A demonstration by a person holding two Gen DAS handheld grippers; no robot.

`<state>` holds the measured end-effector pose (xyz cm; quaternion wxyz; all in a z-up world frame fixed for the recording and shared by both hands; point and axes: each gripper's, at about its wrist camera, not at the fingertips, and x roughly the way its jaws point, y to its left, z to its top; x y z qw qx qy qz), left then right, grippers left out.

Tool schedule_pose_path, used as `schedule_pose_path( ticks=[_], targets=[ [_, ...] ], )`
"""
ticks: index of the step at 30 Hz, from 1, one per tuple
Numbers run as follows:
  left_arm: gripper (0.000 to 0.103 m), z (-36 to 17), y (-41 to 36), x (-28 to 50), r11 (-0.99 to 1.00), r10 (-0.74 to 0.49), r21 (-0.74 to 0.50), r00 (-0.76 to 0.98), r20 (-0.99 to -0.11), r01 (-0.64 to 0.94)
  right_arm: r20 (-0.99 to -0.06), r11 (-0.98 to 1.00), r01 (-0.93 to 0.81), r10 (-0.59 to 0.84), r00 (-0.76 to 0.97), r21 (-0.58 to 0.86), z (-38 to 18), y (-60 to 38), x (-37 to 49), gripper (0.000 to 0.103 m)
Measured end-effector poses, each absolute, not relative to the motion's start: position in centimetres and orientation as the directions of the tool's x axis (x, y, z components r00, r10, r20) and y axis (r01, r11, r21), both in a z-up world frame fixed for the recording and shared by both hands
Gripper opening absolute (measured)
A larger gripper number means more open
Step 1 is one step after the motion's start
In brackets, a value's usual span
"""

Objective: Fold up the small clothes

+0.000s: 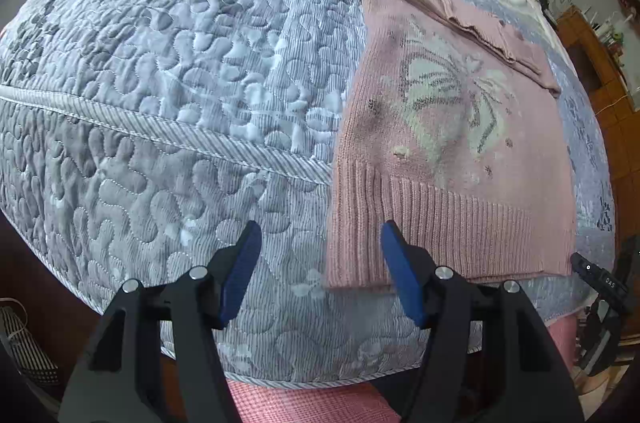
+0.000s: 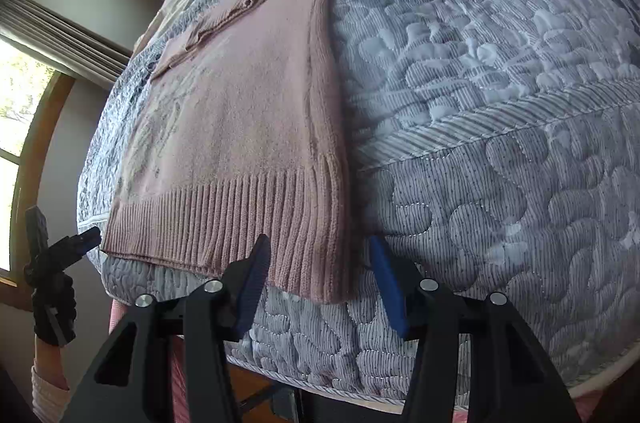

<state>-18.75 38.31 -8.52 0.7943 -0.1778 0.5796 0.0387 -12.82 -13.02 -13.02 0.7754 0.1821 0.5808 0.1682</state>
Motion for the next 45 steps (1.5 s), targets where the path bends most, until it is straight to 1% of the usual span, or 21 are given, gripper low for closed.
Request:
schedule_pose_path(
  ticks=[3, 5, 7, 8, 11, 12, 13, 14, 15, 17, 21, 26, 29, 34, 39, 45],
  targets=[
    [0.062, -10.6, 38.3, -17.7, 0.936, -0.144, -0.218, 0.265, -0.953, -0.277, -0.845, 0.877, -0.024, 0.469, 0.257, 0.479, -13.6, -12.9, -12.3, 0.052],
    [0.062, -11.7, 38.4, -17.5, 0.922, -0.175, -0.249, 0.256, -0.951, -0.295, -0.852, 0.88, -0.024, 0.465, 0.241, 0.474, -13.7, -12.6, -12.0, 0.053],
    [0.061, -12.0, 38.3, -17.5, 0.915, -0.198, -0.276, 0.268, -0.943, -0.294, -0.866, 0.893, -0.062, 0.448, 0.221, 0.446, -13.5, -12.1, -11.8, 0.052],
    [0.056, -12.0, 38.1, -17.5, 0.912, -0.213, -0.292, 0.274, -0.938, -0.29, -0.872, 0.897, -0.078, 0.44, 0.212, 0.434, -13.4, -11.9, -11.8, 0.05],
    [0.04, -12.1, 37.7, -17.7, 0.891, -0.256, -0.34, 0.287, -0.923, -0.301, -0.885, 0.904, -0.085, 0.427, 0.184, 0.419, -13.5, -11.8, -11.5, 0.037],
    [0.038, -12.2, 37.6, -17.6, 0.89, -0.257, -0.341, 0.286, -0.923, -0.302, -0.885, 0.903, -0.085, 0.429, 0.178, 0.421, -13.6, -11.9, -11.5, 0.027],
    [0.03, -12.2, 37.5, -17.6, 0.888, -0.261, -0.346, 0.286, -0.922, -0.303, -0.883, 0.899, -0.087, 0.439, 0.168, 0.43, -13.7, -11.9, -11.3, 0.022],
    [0.02, -12.3, 37.5, -17.6, 0.879, -0.278, -0.365, 0.293, -0.915, -0.307, -0.88, 0.895, -0.087, 0.446, 0.161, 0.438, -13.8, -11.9, -11.3, 0.021],
    [0.016, -12.3, 37.5, -17.5, 0.866, -0.297, -0.388, 0.298, -0.907, -0.316, -0.877, 0.89, -0.092, 0.455, 0.154, 0.446, -13.9, -11.9, -11.3, 0.013],
    [0.011, -12.0, 37.3, -17.5, 0.864, -0.295, -0.388, 0.301, -0.907, -0.321, -0.863, 0.874, -0.096, 0.486, 0.142, 0.476, -13.7, -11.7, -11.3, 0.011],
    [0.009, -10.8, 37.3, -17.5, 0.849, -0.33, -0.43, 0.326, -0.886, -0.306, -0.801, 0.814, -0.093, 0.581, 0.146, 0.574, -12.3, -12.1, -10.9, 0.01],
    [0.007, -8.3, 37.6, -16.6, 0.814, -0.397, -0.515, 0.39, -0.831, -0.268, -0.754, 0.772, -0.129, 0.636, 0.167, 0.622, -9.2, -12.4, -9.7, 0.01],
    [0.007, -6.5, 37.4, -15.4, 0.825, -0.391, -0.516, 0.427, -0.815, -0.23, -0.746, 0.773, -0.145, 0.634, 0.204, 0.617, -7.0, -12.8, -8.4, 0.01],
    [0.007, -4.8, 38.2, -12.4, 0.821, -0.378, -0.527, 0.482, -0.79, -0.219, -0.728, 0.771, -0.152, 0.635, 0.259, 0.618, -4.6, -13.6, -5.5, 0.01],
    [0.007, -4.7, 39.8, -8.8, 0.806, -0.366, -0.542, 0.516, -0.774, -0.241, -0.715, 0.759, -0.107, 0.644, 0.273, 0.642, -4.9, -14.4, -1.2, 0.01],
    [0.007, -7.2, 41.0, -3.4, 0.795, -0.345, -0.53, 0.5, -0.795, -0.294, -0.707, 0.735, -0.013, 0.656, 0.264, 0.678, -7.3, -15.1, 4.7, 0.01]
  ],
)
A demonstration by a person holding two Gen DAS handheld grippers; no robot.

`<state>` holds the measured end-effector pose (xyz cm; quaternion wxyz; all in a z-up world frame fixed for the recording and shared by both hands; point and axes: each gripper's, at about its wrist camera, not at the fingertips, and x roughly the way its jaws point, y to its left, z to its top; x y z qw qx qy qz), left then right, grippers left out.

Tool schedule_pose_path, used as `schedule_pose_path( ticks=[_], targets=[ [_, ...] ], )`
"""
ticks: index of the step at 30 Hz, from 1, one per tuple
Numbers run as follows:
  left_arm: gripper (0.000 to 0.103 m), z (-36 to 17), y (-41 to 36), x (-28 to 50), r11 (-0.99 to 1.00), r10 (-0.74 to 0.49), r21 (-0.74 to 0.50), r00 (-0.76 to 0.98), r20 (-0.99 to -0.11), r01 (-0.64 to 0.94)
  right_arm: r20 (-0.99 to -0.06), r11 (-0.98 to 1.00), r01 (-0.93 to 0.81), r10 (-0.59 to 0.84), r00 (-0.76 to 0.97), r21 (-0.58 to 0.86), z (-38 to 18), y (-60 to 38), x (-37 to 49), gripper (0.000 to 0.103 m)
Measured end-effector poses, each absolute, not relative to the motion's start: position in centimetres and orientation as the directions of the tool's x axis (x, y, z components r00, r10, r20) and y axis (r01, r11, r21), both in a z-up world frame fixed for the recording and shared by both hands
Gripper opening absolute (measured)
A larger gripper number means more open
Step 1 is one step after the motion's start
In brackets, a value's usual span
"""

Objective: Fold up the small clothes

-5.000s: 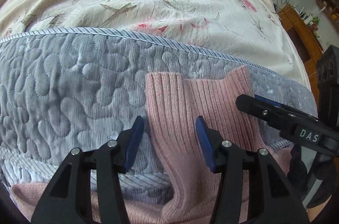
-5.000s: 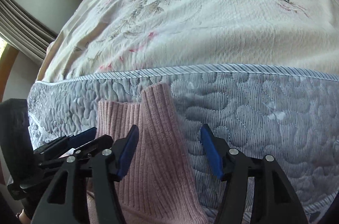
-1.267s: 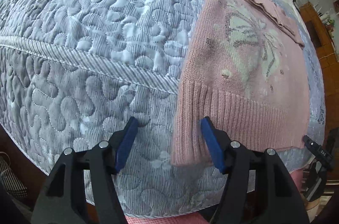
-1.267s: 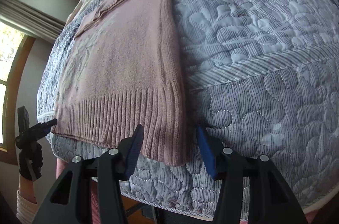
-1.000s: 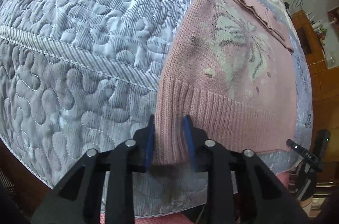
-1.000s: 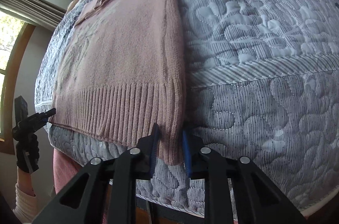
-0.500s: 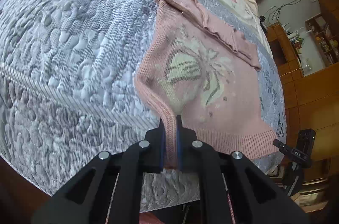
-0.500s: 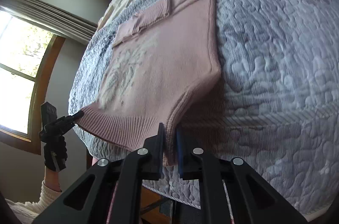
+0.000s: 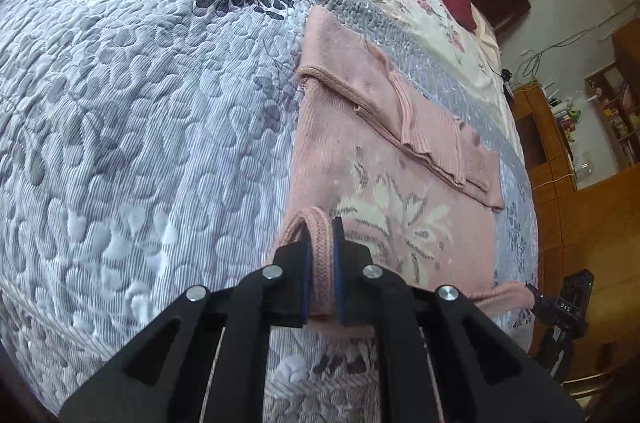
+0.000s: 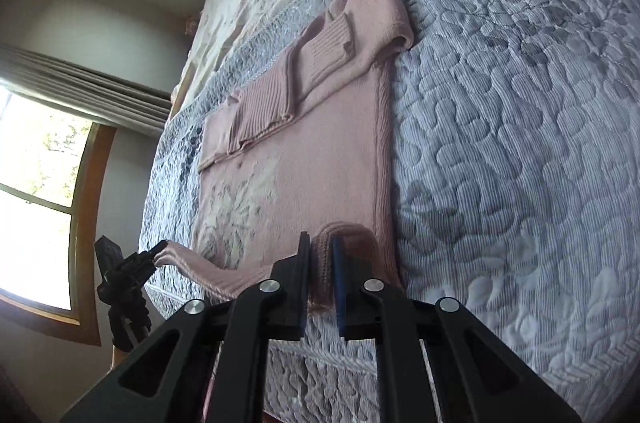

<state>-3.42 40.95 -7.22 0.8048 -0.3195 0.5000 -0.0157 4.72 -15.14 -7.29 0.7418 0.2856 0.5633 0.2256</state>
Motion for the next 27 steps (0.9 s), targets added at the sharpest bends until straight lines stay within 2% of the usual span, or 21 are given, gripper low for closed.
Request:
schedule_pose_path(
  ticks=[6, 8, 10, 12, 14, 17, 19, 21, 22, 27],
  targets=[
    [0.01, -10.8, 41.4, 0.9, 0.784, -0.342, -0.515, 0.451, -0.824, -0.346, -0.743, 0.753, 0.047, 0.634, 0.216, 0.656, -10.5, -14.7, 9.2, 0.012],
    [0.012, -11.4, 41.6, 1.8, 0.783, -0.344, -0.51, 0.435, -0.832, -0.356, -0.753, 0.761, 0.054, 0.624, 0.207, 0.646, -11.1, -14.7, 10.0, 0.015],
    [0.013, -11.6, 42.1, 2.1, 0.76, -0.374, -0.542, 0.441, -0.816, -0.359, -0.763, 0.773, 0.052, 0.609, 0.217, 0.632, -11.0, -15.0, 10.5, 0.024],
    [0.018, -11.4, 42.7, 1.9, 0.738, -0.397, -0.571, 0.451, -0.799, -0.361, -0.789, 0.803, 0.049, 0.568, 0.234, 0.593, -10.5, -15.7, 10.5, 0.026],
    [0.046, -10.6, 43.3, 1.3, 0.747, -0.349, -0.549, 0.481, -0.804, -0.375, -0.8, 0.822, 0.028, 0.545, 0.25, 0.569, -9.9, -16.1, 10.1, 0.026],
    [0.049, -9.0, 44.6, 0.0, 0.754, -0.285, -0.531, 0.535, -0.795, -0.387, -0.797, 0.835, -0.044, 0.538, 0.275, 0.548, -8.6, -16.0, 9.3, 0.033],
    [0.052, -8.3, 44.6, -0.1, 0.782, -0.263, -0.505, 0.542, -0.798, -0.365, -0.807, 0.853, -0.113, 0.519, 0.282, 0.509, -7.7, -15.0, 9.1, 0.047],
    [0.06, -7.9, 43.5, 0.4, 0.84, -0.244, -0.448, 0.525, -0.816, -0.307, -0.82, 0.868, -0.19, 0.496, 0.285, 0.458, -7.0, -13.2, 9.1, 0.056],
    [0.065, -7.9, 42.8, 0.7, 0.865, -0.239, -0.42, 0.511, -0.826, -0.275, -0.827, 0.872, -0.228, 0.485, 0.286, 0.433, -6.8, -12.3, 9.2, 0.058],
    [0.067, -9.4, 39.0, 2.4, 0.946, -0.215, -0.296, 0.43, -0.877, -0.129, -0.882, 0.888, -0.334, 0.405, 0.242, 0.316, -8.2, -8.2, 10.0, 0.058]
  ],
)
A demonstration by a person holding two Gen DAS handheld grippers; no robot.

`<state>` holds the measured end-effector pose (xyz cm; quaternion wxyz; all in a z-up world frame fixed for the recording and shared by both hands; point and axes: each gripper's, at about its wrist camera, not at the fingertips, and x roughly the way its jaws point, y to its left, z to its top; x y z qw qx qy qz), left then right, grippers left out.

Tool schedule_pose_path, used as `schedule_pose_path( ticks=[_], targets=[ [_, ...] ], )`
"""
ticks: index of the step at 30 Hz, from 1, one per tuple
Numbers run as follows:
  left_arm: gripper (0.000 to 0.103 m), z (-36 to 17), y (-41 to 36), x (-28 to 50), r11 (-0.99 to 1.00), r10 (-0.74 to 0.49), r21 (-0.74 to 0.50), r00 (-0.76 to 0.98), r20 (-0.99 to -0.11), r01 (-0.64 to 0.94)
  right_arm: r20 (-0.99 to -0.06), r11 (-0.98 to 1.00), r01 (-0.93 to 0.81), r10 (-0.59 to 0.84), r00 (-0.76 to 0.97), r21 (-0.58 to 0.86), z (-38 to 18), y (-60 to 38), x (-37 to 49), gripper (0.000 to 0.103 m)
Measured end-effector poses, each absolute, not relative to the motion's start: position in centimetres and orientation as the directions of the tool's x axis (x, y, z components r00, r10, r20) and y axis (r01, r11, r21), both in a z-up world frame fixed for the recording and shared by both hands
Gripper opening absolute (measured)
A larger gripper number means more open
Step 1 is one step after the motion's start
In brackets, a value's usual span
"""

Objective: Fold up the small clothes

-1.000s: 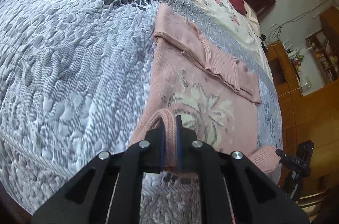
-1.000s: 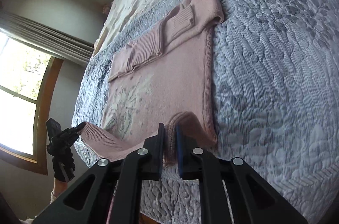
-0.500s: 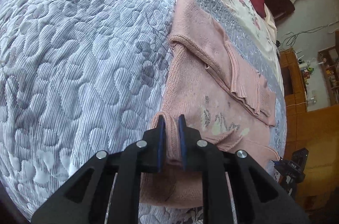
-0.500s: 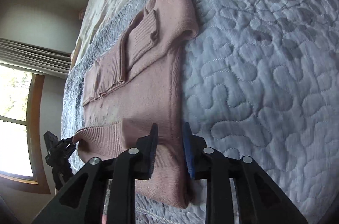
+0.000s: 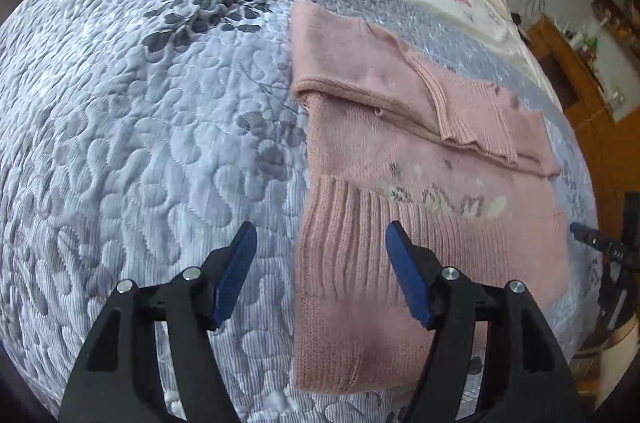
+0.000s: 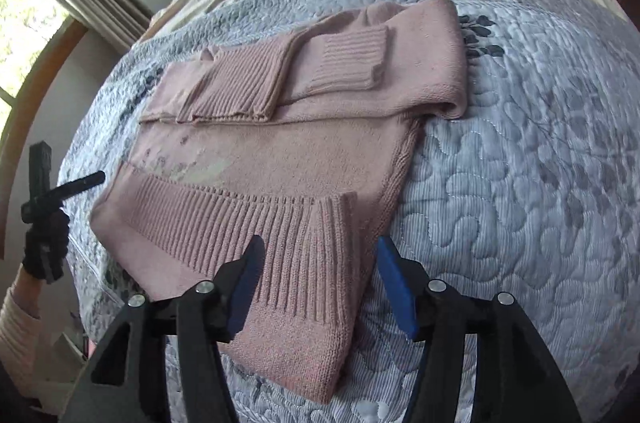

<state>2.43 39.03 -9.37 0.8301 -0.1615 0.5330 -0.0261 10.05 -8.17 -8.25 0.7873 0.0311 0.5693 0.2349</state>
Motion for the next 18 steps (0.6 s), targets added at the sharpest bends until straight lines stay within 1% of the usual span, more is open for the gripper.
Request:
schedule_pose_path(
  ticks=[3, 5, 6, 7, 8, 9, 10, 11, 13, 18],
  targets=[
    [0.067, -10.7, 37.9, 3.4, 0.967, -0.182, -0.237, 0.401, -0.898, -0.094, -0.905, 0.897, -0.352, 0.359, 0.229, 0.267, -9.6, -6.9, 10.5, 0.058],
    [0.063, -11.3, 37.5, 3.8, 0.976, -0.158, -0.204, 0.386, -0.909, -0.08, -0.913, 0.9, -0.361, 0.339, 0.227, 0.244, -10.2, -6.5, 10.6, 0.054],
    [0.059, -11.5, 37.3, 3.9, 0.979, -0.148, -0.189, 0.387, -0.91, -0.07, -0.916, 0.903, -0.364, 0.326, 0.231, 0.23, -10.4, -6.4, 10.6, 0.044],
    [0.05, -11.5, 37.2, 3.9, 0.981, -0.149, -0.185, 0.391, -0.908, -0.058, -0.919, 0.906, -0.366, 0.314, 0.238, 0.214, -10.5, -6.5, 10.6, 0.035],
    [0.038, -11.5, 37.0, 3.9, 0.98, -0.157, -0.192, 0.394, -0.906, -0.049, -0.918, 0.906, -0.366, 0.313, 0.244, 0.212, -10.5, -6.4, 10.7, 0.03],
    [0.033, -11.3, 36.8, 3.8, 0.98, -0.161, -0.194, 0.398, -0.903, -0.045, -0.91, 0.902, -0.364, 0.334, 0.246, 0.233, -10.4, -6.7, 10.6, 0.02],
    [0.026, -11.1, 36.6, 3.7, 0.984, -0.143, -0.176, 0.409, -0.901, -0.043, -0.898, 0.894, -0.36, 0.366, 0.244, 0.266, -10.2, -7.2, 10.4, 0.011],
    [0.016, -10.8, 36.3, 3.5, 0.987, -0.131, -0.159, 0.419, -0.898, -0.033, -0.886, 0.887, -0.352, 0.394, 0.245, 0.298, -9.9, -7.6, 10.2, 0.011],
    [0.009, -10.1, 35.8, 3.1, 0.99, -0.112, -0.136, 0.437, -0.892, -0.024, -0.868, 0.883, -0.346, 0.416, 0.27, 0.316, -9.0, -8.1, 9.6, 0.011],
    [0.008, -7.6, 35.8, 0.1, 0.981, -0.151, -0.192, 0.513, -0.845, -0.027, -0.824, 0.858, -0.352, 0.482, 0.299, 0.374, -6.7, -8.8, 7.1, 0.01]
  ],
)
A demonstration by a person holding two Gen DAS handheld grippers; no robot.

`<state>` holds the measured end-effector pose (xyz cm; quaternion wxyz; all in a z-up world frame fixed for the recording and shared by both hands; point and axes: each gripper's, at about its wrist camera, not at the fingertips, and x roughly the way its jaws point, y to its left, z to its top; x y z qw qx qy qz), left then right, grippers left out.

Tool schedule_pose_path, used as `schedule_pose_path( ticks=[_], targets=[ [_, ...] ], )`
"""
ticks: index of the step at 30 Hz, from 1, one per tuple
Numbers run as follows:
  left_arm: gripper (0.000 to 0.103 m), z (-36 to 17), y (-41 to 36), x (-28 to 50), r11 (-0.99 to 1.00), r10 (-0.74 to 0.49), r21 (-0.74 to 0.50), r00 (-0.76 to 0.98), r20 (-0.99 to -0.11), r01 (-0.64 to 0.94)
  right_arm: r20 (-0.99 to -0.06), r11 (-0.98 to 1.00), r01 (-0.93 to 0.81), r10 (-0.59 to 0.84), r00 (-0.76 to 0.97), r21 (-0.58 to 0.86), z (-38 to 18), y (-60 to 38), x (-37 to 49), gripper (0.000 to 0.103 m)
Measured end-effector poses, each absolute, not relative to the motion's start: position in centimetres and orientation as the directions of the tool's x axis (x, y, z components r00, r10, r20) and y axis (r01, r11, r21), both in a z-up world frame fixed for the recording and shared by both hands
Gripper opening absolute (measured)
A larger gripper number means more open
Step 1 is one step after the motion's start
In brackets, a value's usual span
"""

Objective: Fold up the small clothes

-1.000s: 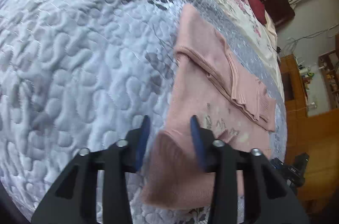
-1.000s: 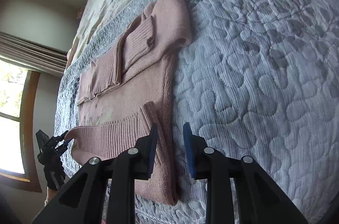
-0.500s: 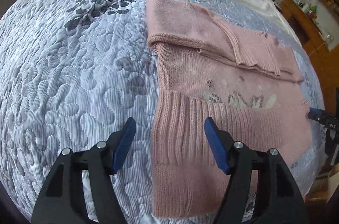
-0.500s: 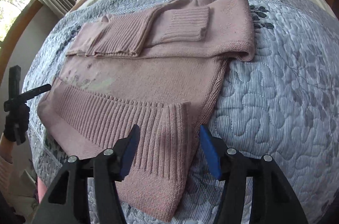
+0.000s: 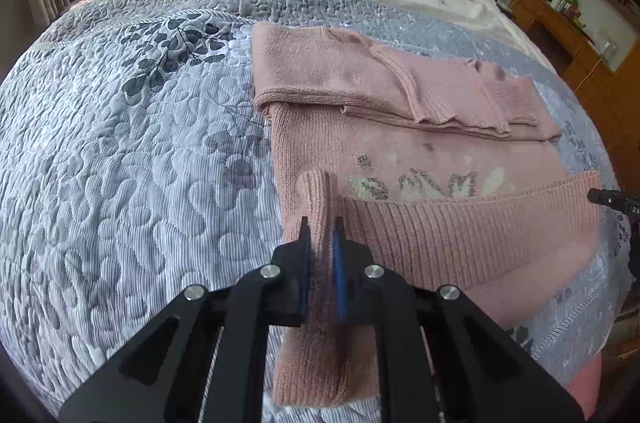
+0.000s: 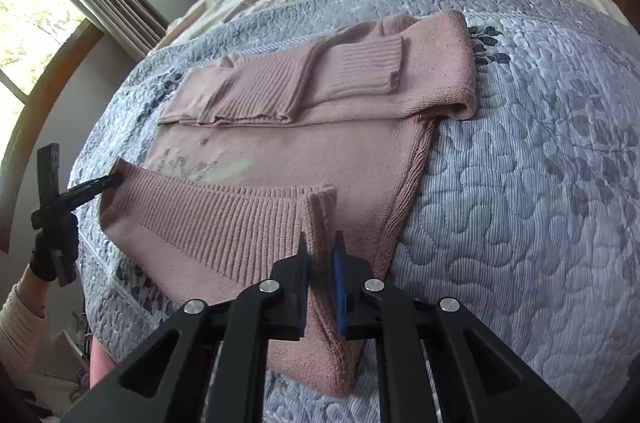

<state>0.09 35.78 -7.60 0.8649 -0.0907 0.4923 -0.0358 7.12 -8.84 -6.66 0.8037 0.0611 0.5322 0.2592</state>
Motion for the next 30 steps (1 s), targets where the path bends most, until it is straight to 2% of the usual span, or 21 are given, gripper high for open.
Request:
schedule_pose_path(
  ticks=[5, 11, 21, 30],
  targets=[
    [0.008, -5.4, 35.7, -3.0, 0.978, -0.149, -0.206, 0.578, -0.802, -0.034, -0.789, 0.845, -0.355, 0.515, 0.336, 0.401, -4.3, -9.6, 4.9, 0.01],
    [0.008, -1.5, 35.7, -1.8, 0.98, -0.117, -0.192, 0.665, -0.738, -0.041, -0.748, 0.841, -0.354, 0.531, 0.397, 0.409, -0.6, -9.7, 6.5, 0.01],
    [0.008, 2.8, 36.5, 7.8, 0.975, -0.092, -0.21, 0.741, -0.665, -0.067, -0.704, 0.856, -0.345, 0.514, 0.489, 0.386, 4.2, -8.6, 14.6, 0.01],
    [0.008, 1.5, 36.5, 17.3, 0.978, -0.056, -0.187, 0.74, -0.67, -0.095, -0.723, 0.882, -0.273, 0.472, 0.505, 0.384, 2.8, -7.8, 23.8, 0.01]
  ],
)
